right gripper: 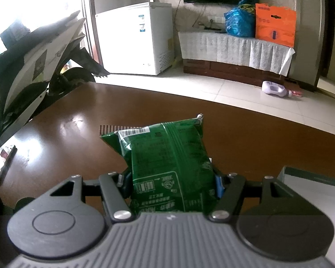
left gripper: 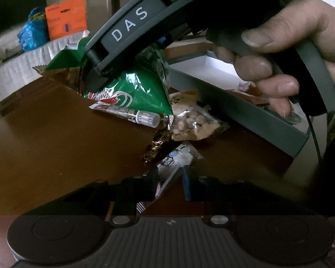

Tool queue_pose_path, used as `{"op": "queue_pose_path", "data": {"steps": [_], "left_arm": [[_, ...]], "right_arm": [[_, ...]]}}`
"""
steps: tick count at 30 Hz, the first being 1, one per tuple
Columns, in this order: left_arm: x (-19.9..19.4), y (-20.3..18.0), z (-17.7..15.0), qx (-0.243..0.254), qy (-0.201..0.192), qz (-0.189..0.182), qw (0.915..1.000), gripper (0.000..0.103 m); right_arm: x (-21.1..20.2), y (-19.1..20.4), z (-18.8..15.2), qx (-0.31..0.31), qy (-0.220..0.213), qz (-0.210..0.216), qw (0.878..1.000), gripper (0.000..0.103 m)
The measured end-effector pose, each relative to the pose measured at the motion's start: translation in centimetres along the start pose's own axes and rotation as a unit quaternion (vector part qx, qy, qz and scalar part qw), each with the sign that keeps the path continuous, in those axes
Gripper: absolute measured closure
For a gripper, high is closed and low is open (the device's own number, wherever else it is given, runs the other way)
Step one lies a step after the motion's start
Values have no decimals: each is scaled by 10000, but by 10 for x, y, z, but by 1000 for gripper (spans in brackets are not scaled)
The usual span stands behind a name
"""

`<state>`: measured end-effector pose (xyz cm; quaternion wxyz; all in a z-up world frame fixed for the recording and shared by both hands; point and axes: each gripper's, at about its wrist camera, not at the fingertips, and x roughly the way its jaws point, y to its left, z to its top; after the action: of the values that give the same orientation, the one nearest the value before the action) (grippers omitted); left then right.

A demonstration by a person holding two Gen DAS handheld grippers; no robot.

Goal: Organize snacks
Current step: 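Carry green chip bag with right tool while left tool carries green bag over box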

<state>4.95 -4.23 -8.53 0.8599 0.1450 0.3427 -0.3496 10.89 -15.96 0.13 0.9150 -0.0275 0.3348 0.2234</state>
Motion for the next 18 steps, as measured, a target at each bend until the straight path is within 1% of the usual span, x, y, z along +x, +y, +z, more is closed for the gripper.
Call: {"op": "queue_pose_path", "data": {"steps": [3,5,8,13,18], "left_arm": [[-1,-1,3,36,37,-45,10000,88],[-1,-4,4,78,33,8,10000,93],[-2,-5,5,85,8,76,9999,98],[-7,-4,6,24,-26,236,9997,100],[-19,-3,9,-48,-187,388,9991,100]], "right_arm": [[-6,-2,-1,14,-17,-25,10000,38],[-8,0,-1,23,-22,-37,10000,38],[-12,1,1,29,-44,-48,10000,38],[-19,-1,3,70,-88,-72,9999,38],[-25,-3,4,99,-134,-119,9998,38]]}}
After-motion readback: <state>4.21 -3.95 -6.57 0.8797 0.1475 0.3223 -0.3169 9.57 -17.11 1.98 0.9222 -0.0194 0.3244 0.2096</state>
